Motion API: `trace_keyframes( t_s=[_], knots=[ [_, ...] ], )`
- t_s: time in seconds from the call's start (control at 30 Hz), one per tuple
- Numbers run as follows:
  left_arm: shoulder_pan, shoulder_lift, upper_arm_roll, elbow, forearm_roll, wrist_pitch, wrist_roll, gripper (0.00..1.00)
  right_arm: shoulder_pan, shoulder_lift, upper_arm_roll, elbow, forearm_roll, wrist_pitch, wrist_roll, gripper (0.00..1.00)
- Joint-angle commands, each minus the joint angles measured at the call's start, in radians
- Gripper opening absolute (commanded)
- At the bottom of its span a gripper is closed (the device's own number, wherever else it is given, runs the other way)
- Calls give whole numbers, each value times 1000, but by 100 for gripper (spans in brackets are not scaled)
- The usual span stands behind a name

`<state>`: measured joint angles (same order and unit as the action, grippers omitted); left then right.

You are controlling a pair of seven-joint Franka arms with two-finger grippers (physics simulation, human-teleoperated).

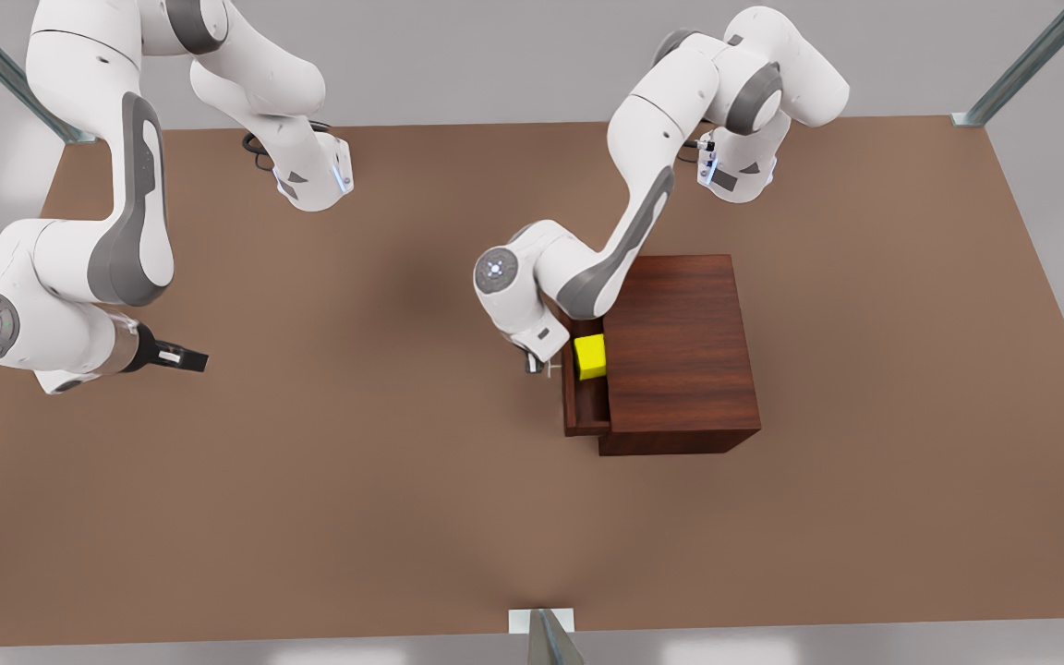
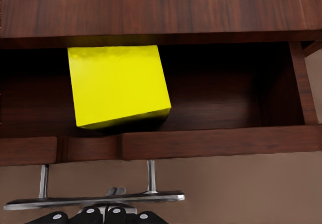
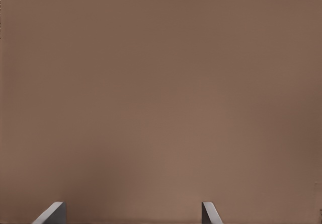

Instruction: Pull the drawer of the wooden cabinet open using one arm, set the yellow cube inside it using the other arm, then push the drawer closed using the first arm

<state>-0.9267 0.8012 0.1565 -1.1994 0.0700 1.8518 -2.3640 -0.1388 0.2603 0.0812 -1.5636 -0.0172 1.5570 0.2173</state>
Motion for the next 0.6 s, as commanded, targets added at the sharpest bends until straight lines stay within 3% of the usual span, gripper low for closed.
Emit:
trace_keyframes(
  t_s=[0.0, 0.57],
  knots=[
    [0, -3, 6, 0, 1, -69, 45, 0, -1, -1, 0, 0, 0, 0, -164, 100],
    [26, -19, 68, 30, -55, -172, 207, 0, -1, -1, 0, 0, -1, 0, -164, 100]
  ],
)
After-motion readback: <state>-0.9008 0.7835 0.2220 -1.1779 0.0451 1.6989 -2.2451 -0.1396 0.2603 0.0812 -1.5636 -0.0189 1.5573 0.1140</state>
